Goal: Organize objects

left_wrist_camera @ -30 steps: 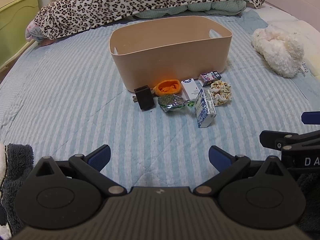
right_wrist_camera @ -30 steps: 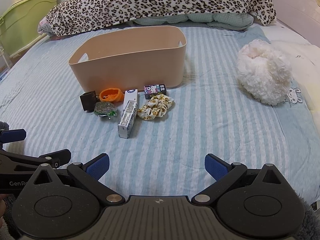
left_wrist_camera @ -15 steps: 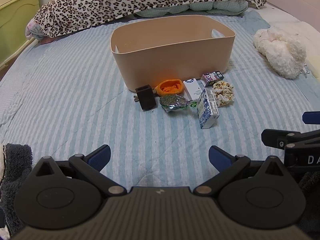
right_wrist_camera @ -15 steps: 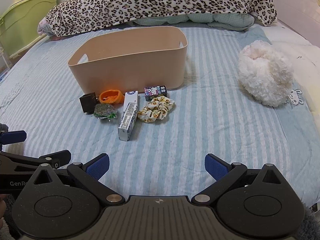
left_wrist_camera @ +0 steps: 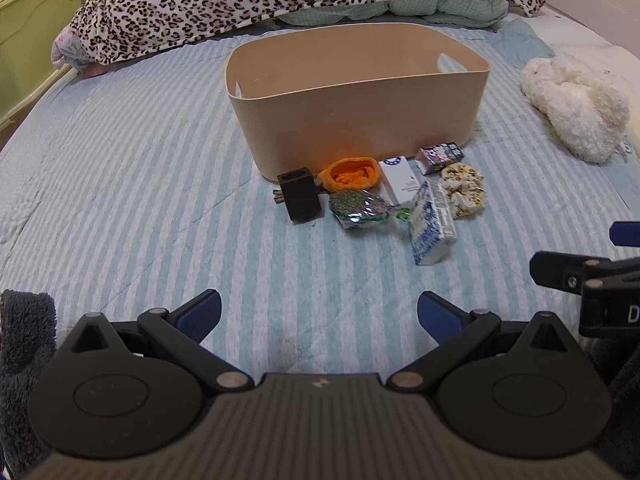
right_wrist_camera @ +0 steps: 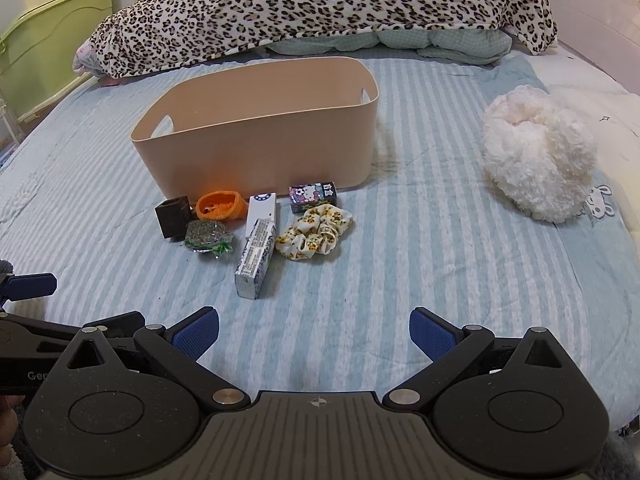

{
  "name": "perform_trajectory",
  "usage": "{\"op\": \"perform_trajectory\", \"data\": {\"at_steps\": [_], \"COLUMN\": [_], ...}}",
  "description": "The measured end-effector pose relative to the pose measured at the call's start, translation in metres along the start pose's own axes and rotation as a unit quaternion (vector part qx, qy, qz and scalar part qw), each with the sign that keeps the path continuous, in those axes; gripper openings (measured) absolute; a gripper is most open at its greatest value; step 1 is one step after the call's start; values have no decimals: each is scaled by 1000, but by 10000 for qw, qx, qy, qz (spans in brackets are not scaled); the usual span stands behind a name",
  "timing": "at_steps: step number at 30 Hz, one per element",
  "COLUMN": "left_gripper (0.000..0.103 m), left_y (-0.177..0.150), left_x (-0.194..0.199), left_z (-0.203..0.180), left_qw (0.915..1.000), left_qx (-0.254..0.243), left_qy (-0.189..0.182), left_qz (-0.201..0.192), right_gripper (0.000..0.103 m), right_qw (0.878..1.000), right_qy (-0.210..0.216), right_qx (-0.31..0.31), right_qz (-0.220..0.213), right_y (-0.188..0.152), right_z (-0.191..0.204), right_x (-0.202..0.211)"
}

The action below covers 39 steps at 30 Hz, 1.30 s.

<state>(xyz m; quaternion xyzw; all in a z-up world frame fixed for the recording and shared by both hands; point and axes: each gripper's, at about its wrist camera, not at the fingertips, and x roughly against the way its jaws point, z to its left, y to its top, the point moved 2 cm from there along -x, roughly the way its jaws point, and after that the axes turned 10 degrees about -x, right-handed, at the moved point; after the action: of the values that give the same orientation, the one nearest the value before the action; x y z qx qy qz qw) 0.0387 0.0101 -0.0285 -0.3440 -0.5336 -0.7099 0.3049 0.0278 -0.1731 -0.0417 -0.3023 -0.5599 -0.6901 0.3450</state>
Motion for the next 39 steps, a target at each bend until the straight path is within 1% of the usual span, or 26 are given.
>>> {"op": "perform_trajectory", "data": {"at_steps": [8,11,17,21,33,37,39], "left_gripper": [103,103,103,103,103,103,103], "left_y": [13,16,28,37,46,49,50], "left_x": [-24,-32,-50,-66,-119,-129,-133], "left_z": [21,27,37,41,67,67,66], "left_qw": [9999,9998,9997,9995,9977,9979,9977], "left_qx": [129,148,200,218,660,650,672], "left_qy": [53,69,120,221,115,31,-68], "left_qz": [65,89,71,35,40,11,12], "right_gripper": [103,103,103,102,89,80,77], "right_qw": [10000,9998,9996,9992,9965,9956,9949], "right_qy": [16,84,116,162,170,182,182], "right_qx": [-3,-66,-55,-19,-79,-111,-127], "right_qz": [98,141,252,370,809,915,982], "right_y": [11,15,23,27,28,29,29], "right_z": [6,9,18,23,37,41,42], "right_x": [-24,-34,-55,-69,-112,-124,-130]}}
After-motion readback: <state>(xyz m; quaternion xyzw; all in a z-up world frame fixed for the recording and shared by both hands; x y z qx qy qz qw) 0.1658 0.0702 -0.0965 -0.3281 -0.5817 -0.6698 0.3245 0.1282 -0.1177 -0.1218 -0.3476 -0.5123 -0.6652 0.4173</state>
